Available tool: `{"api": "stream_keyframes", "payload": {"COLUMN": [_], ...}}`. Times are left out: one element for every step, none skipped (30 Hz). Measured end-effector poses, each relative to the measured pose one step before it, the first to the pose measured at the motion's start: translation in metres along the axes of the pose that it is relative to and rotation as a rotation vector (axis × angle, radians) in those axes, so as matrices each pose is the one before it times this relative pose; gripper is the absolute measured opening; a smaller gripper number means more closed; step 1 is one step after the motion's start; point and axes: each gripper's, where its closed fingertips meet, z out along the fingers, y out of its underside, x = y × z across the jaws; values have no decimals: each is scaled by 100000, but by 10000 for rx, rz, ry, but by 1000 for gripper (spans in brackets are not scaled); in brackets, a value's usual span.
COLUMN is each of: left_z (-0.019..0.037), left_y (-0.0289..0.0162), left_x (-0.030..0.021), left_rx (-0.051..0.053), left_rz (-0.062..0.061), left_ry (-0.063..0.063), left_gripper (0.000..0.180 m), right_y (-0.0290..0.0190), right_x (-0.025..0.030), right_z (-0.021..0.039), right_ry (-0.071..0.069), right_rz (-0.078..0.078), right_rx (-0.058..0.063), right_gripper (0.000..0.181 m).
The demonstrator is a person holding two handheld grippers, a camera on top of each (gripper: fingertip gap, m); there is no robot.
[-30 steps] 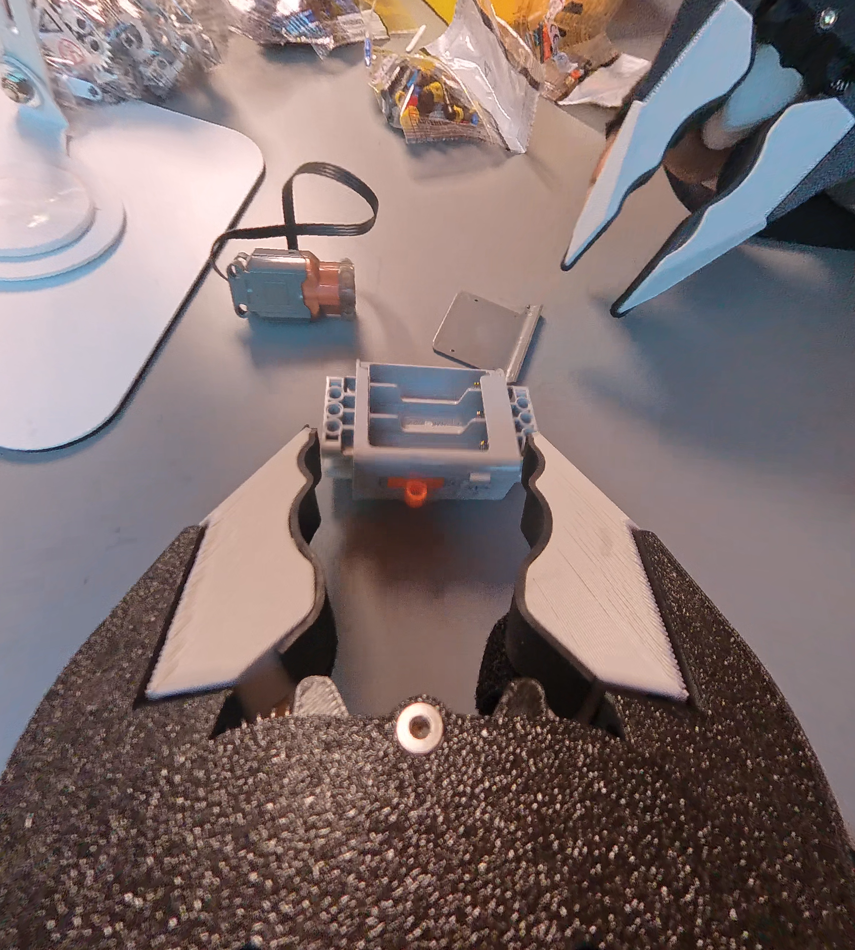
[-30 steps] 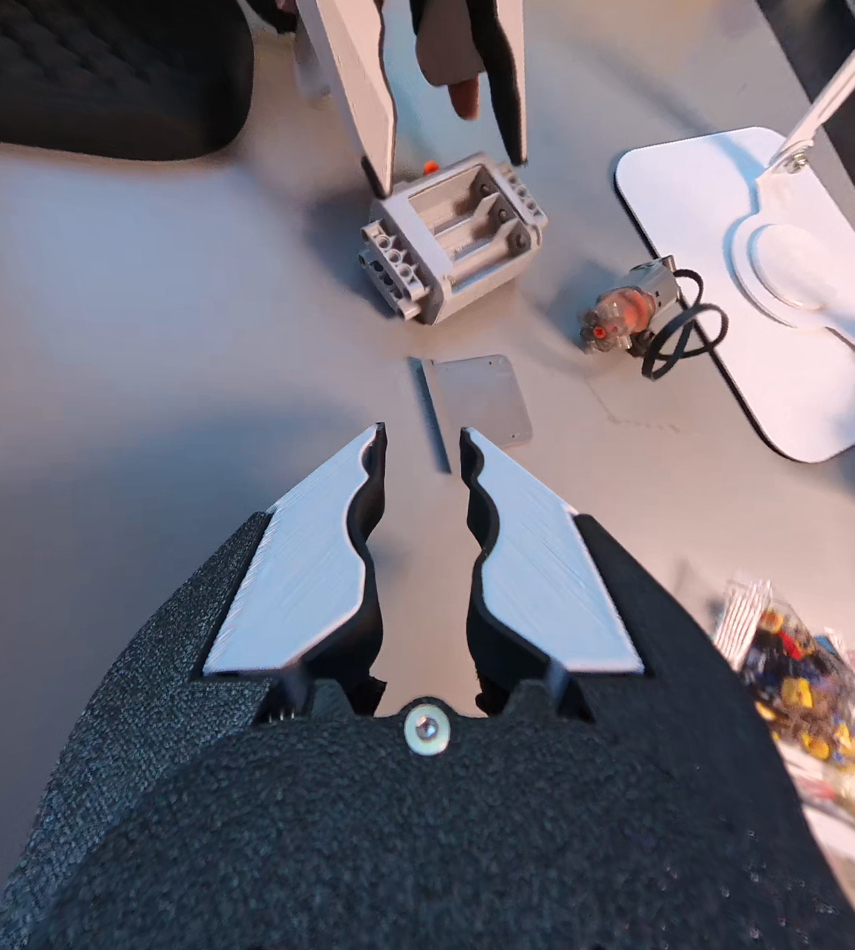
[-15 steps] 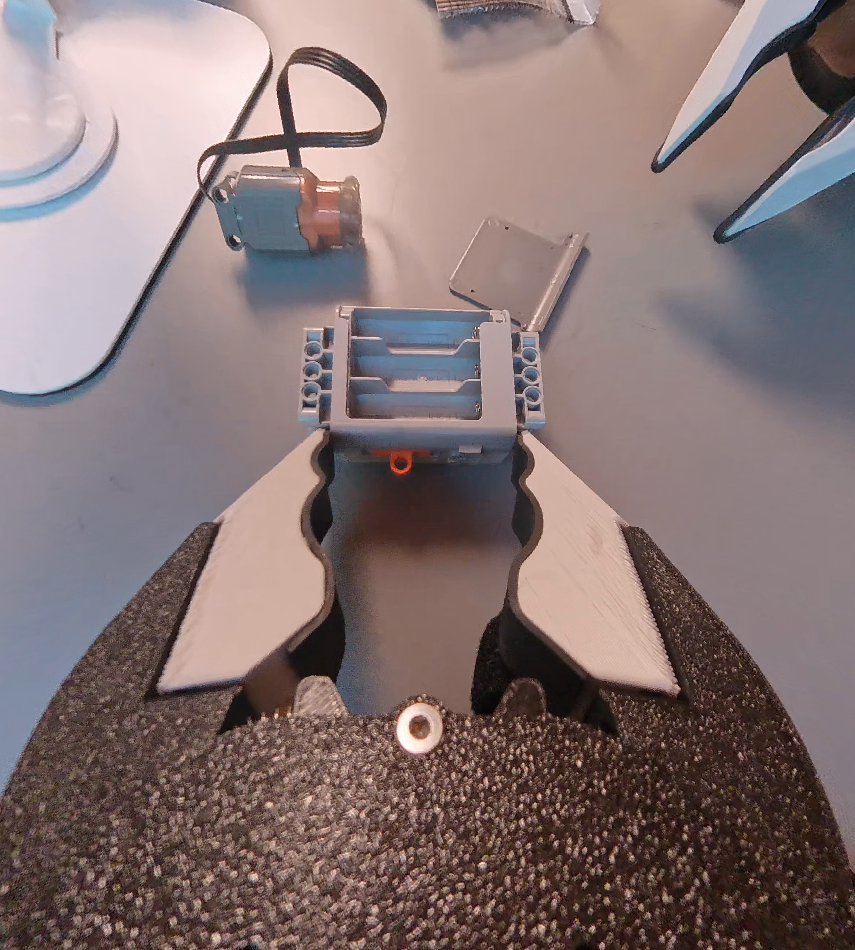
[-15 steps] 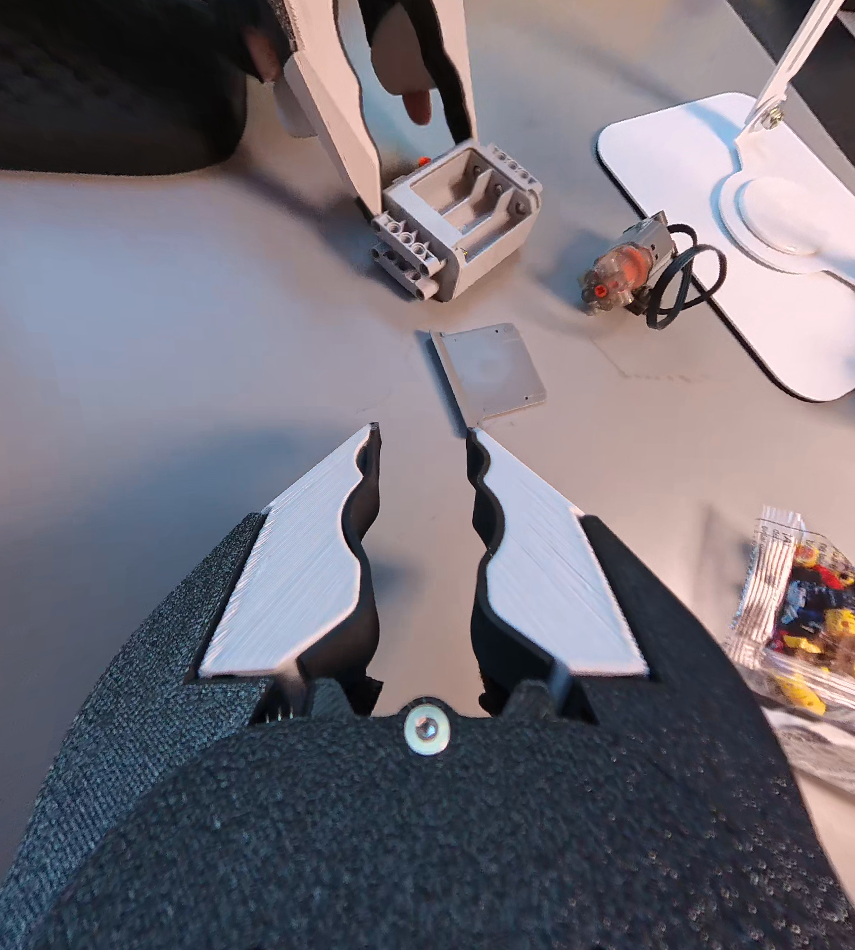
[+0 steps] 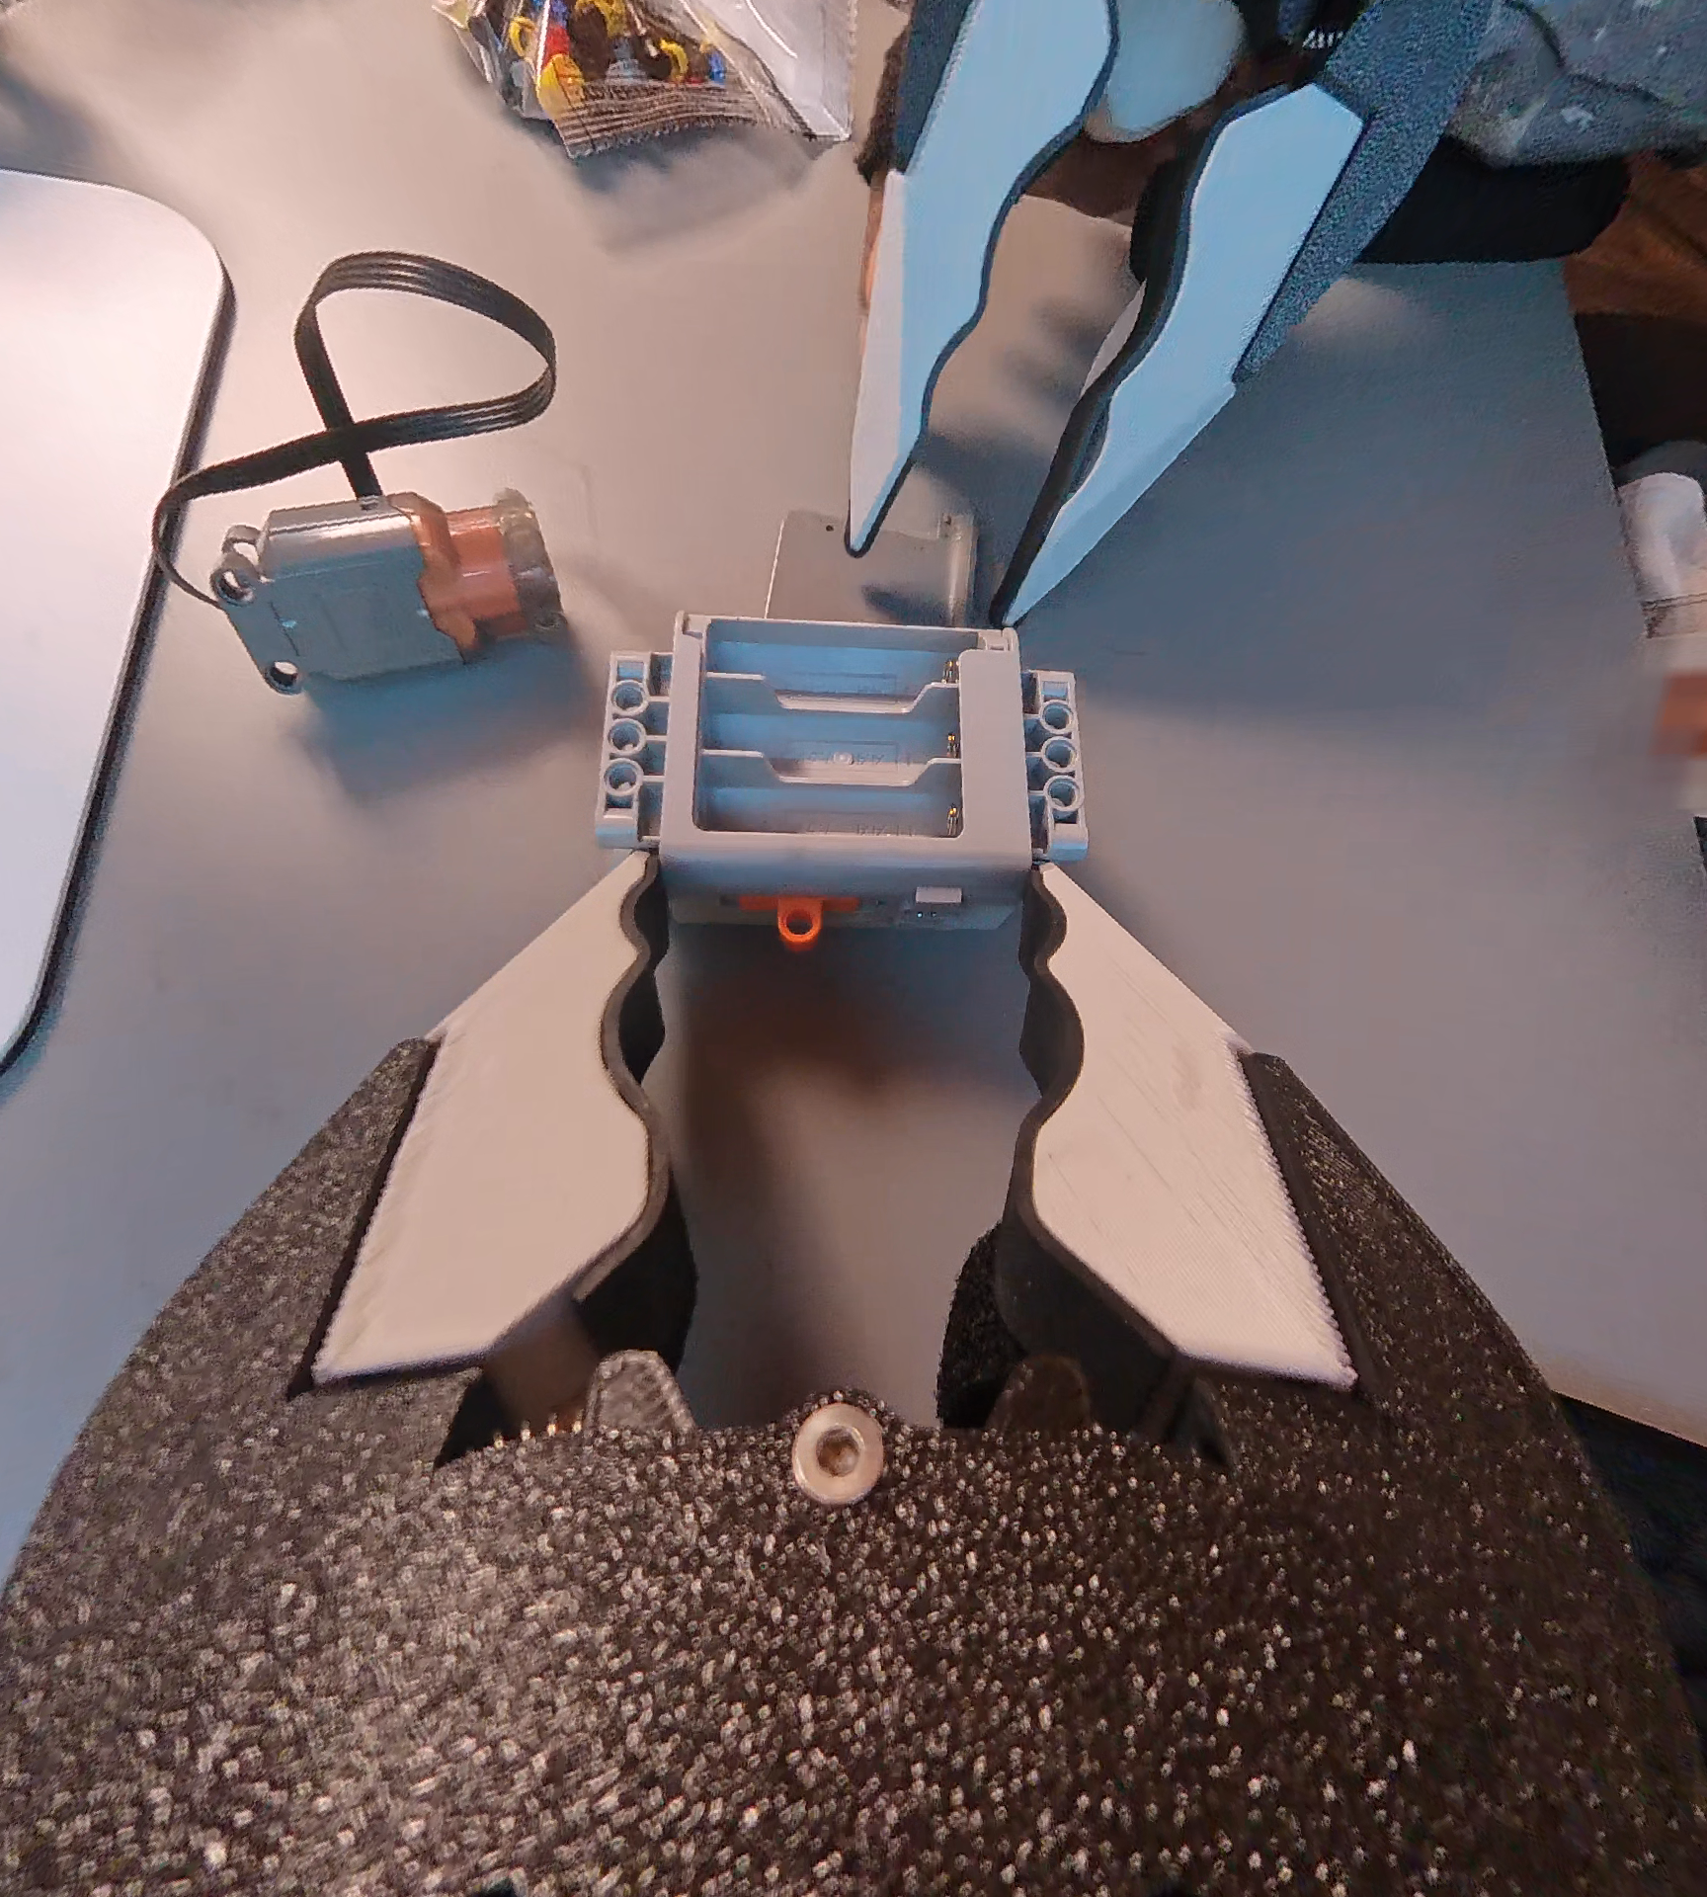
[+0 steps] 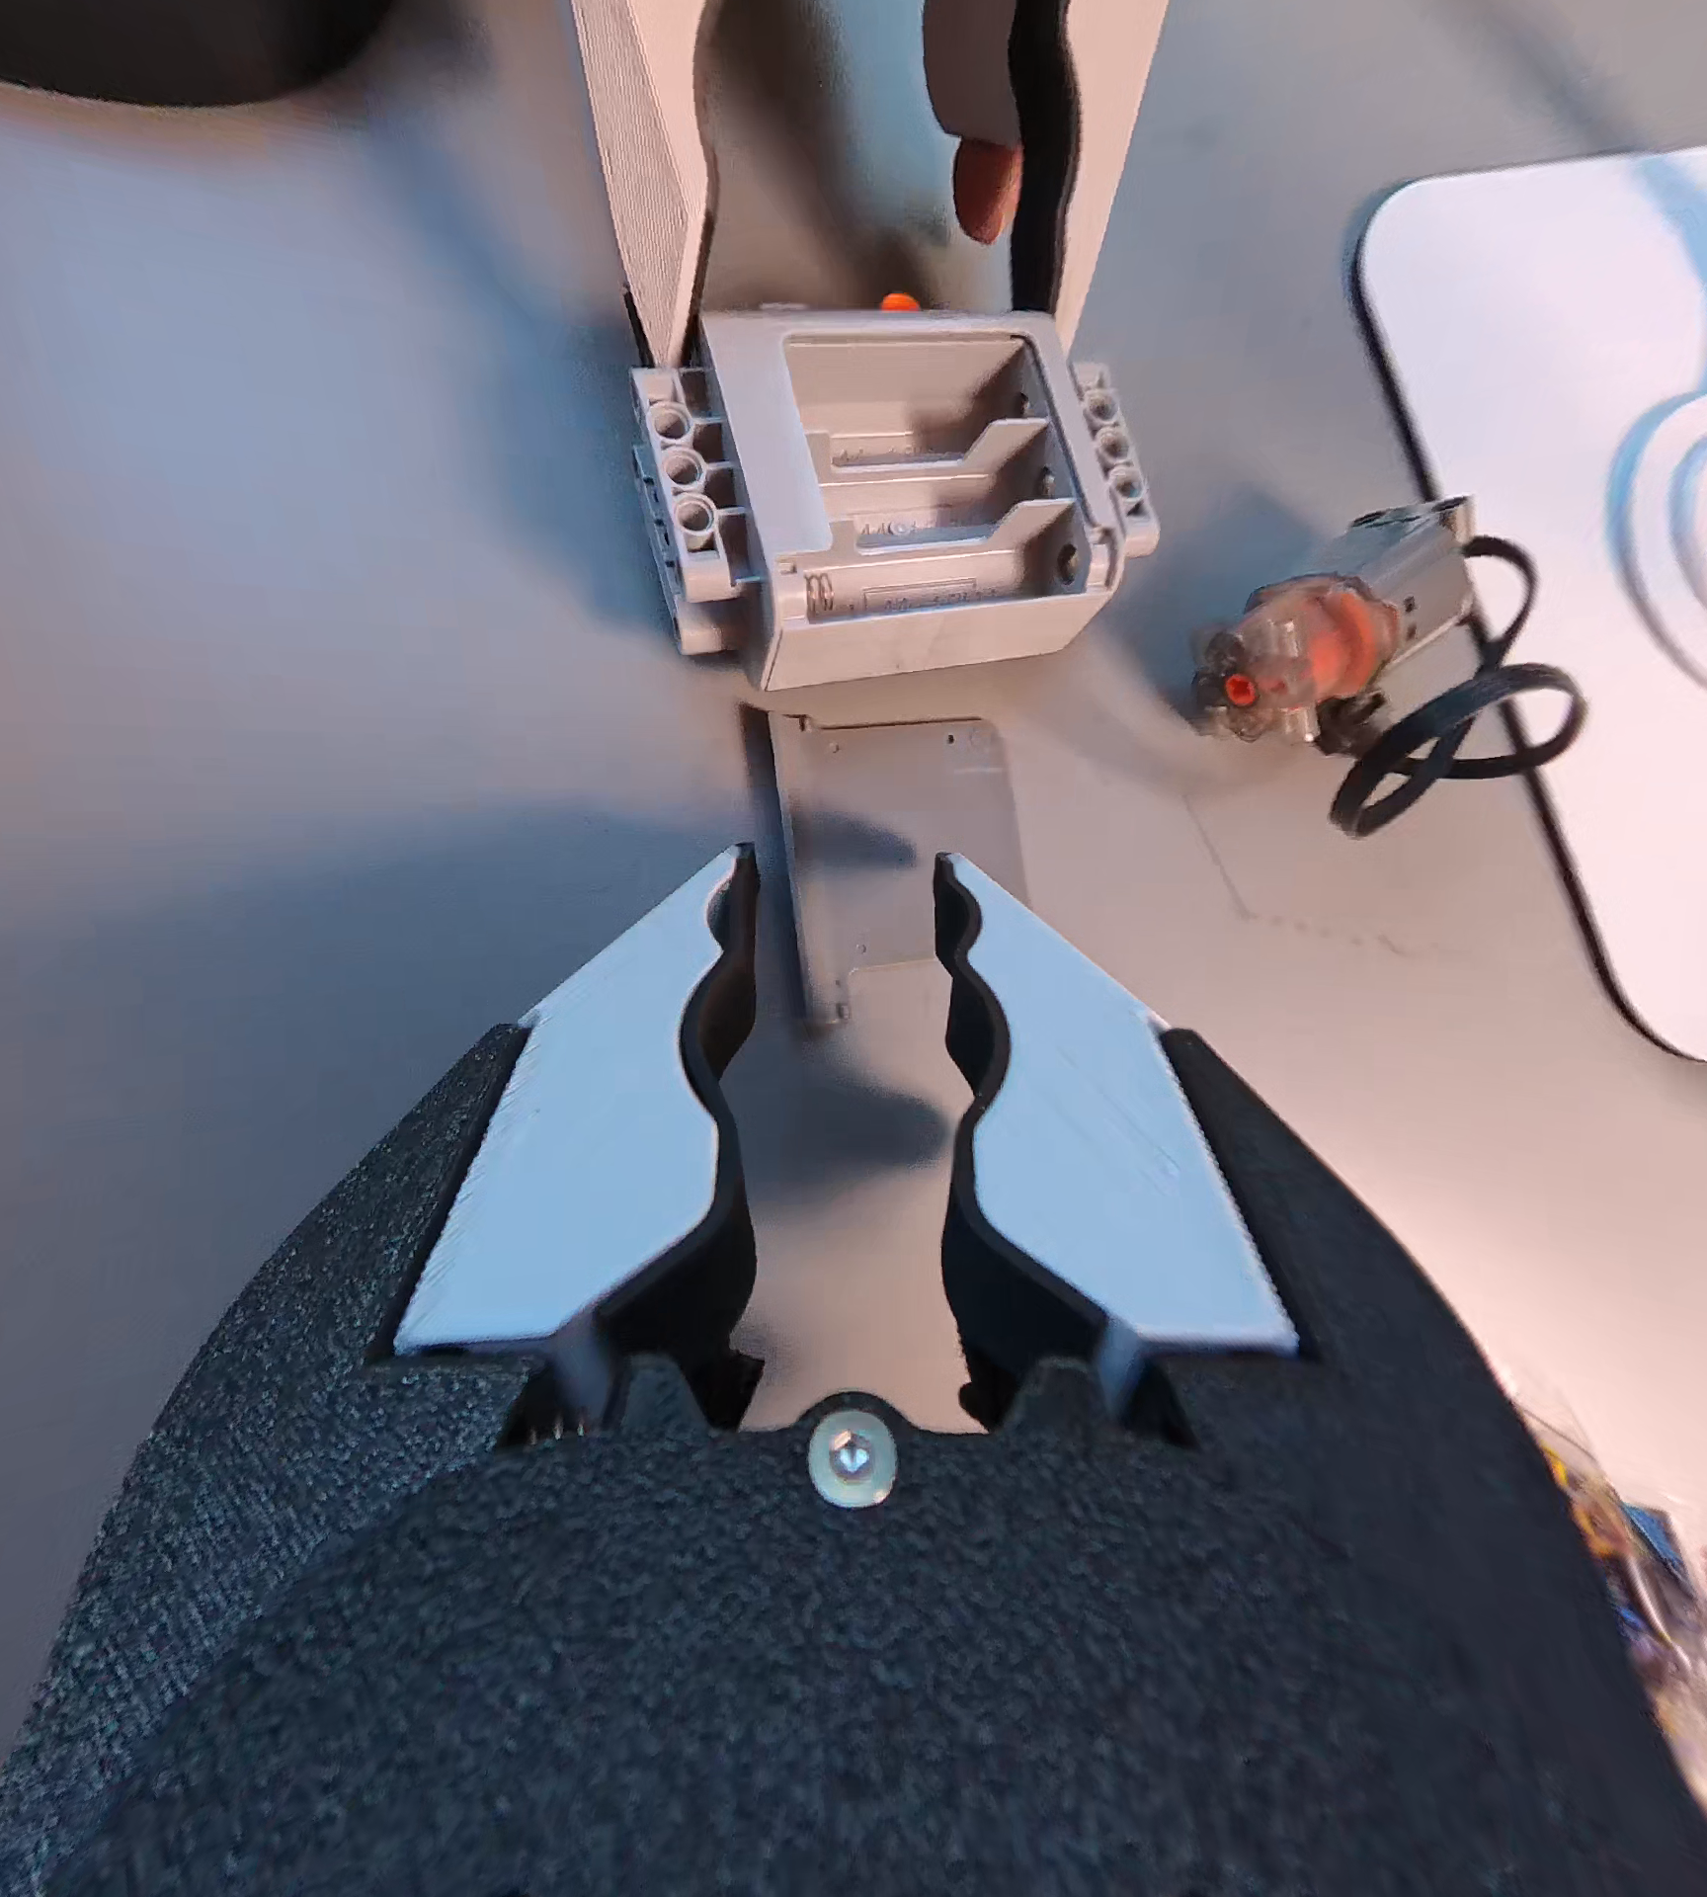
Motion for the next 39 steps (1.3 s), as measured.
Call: {"api": "stream_keyframes", "payload": {"left_z": [22, 26, 4, 12, -11, -48, -58, -75, -135, -190, -252, -299, -356, -370, -367, -342, -322, -240, -161, -73, 7, 56, 77, 101, 108, 119, 123, 120, 84, 74, 83, 116, 173, 237, 245, 214, 160, 135, 134], "left_y": [-21, -15, -12, 3, 14, 16, -25, -45, -76, -151, -181, -189, -184, -202, -237, -276, -297, -334, -297, -205, -55, 31, 99, 123, 85, 142, 178, 161, 152, 201, 187, 201, 274, 276, 184, 38, -111, -75, -28], "left_x": [0, -9, -46, -109, -100, -49, -98, -139, -105, -108, -70, -80, -48, -18, -37, -54, 30, 48, 80, 165, 100, -12, 90, 147, -31, -32, 54, -40, -116, -26, 10, 24, 130, 48, 20, 142, 146, 23, 5], "left_rx": [66, 73, 72, 60, 31, -1, 27, 60, 83, 108, 104, 87, 90, 114, 143, 185, 196, 207, 196, 131, 50, -10, -68, -97, -80, -112, -117, -75, -57, -89, -89, -86, -128, -138, -88, -17, 49, 15, -21], "left_rz": [29, 31, 17, 6, 10, -29, -80, -95, -55, -27, 0, 22, 37, 26, 22, 53, 47, 21, 18, 18, 36, 57, 64, 63, 57, 34, 7, 1, 21, 4, -49, -73, -92, -97, -71, -80, -106, -72, -52], "left_ry": [12, -5, -33, -79, -97, -66, -85, -109, -99, -121, -131, -166, -177, -165, -192, -218, -178, -184, -166, -113, -145, -199, -127, -81, -177, -150, -60, -97, -137, -58, -29, 8, 98, 73, 59, 154, 172, 87, 60], "left_gripper": [67, 67, 67, 67, 67, 67, 67, 67, 67, 67, 66, 66, 66, 66, 66, 65, 64, 63, 62, 62, 61, 61, 61, 61, 63, 64, 66, 67, 67, 67, 69, 71, 73, 76, 77, 78, 78, 78, 78], "right_y": [45, 54, -73, -14, 10, 8, -57, -175, -134, -91, -112, -138, -217, -318, -428, -467, -468, -477, -463, -469, -422, -498, -573, -676, -562, -452, -90, 430, 586, 539, 416, 451, 601, 849, 950, 542, 321, 314, 161], "right_x": [-138, -95, 141, 194, -23, -70, -145, 116, -81, -173, -122, -101, -113, -111, -99, -67, 38, 58, 10, 15, 38, -76, 91, 70, -63, -11, 164, 581, 836, 384, 13, 182, 420, 416, 166, 86, -46, -175, -5], "right_z": [133, 98, 49, 34, 1, -24, 9, 45, 70, 21, -107, -254, -426, -565, -665, -678, -659, -587, -500, -399, -286, -213, -152, -125, -42, 27, 112, 150, 118, 122, 105, 77, 84, 80, 132, 110, 92, 70, 26], "right_ry": [-508, -482, -218, -46, -76, -53, -38, 143, -52, -144, -115, -109, -114, -99, -106, -101, -54, -46, -89, -98, -114, -229, -212, -302, -434, -420, -265, 137, 451, 246, 69, 281, 549, 636, 488, 400, 213, 56, 122], "right_rz": [240, 271, 142, -148, -129, -145, -124, 7, 233, 335, 349, 362, 329, 288, 318, 359, 371, 348, 347, 435, 517, 622, 943, 1038, 1090, 1034, 713, 145, -237, -218, -129, -340, -795, -1013, -813, -515, -285, -164, -126], "right_rx": [-123, -120, 6, -45, -95, -145, -83, 84, 144, 205, 266, 292, 334, 387, 435, 443, 433, 433, 409, 406, 368, 428, 494, 586, 531, 508, 274, -90, -220, -212, -161, -233, -390, -588, -672, -387, -231, -215, -103], "right_gripper": [32, 30, 26, 24, 24, 22, 11, 3, 3, 3, 3, 3, 2, 1, 1, 1, 1, 1, 1, 1, 1, 1, 1, 1, 1, 1, 1, 1, 1, 1, 1, 1, 1, 1, 2, 2, 2, 2, 4]}}
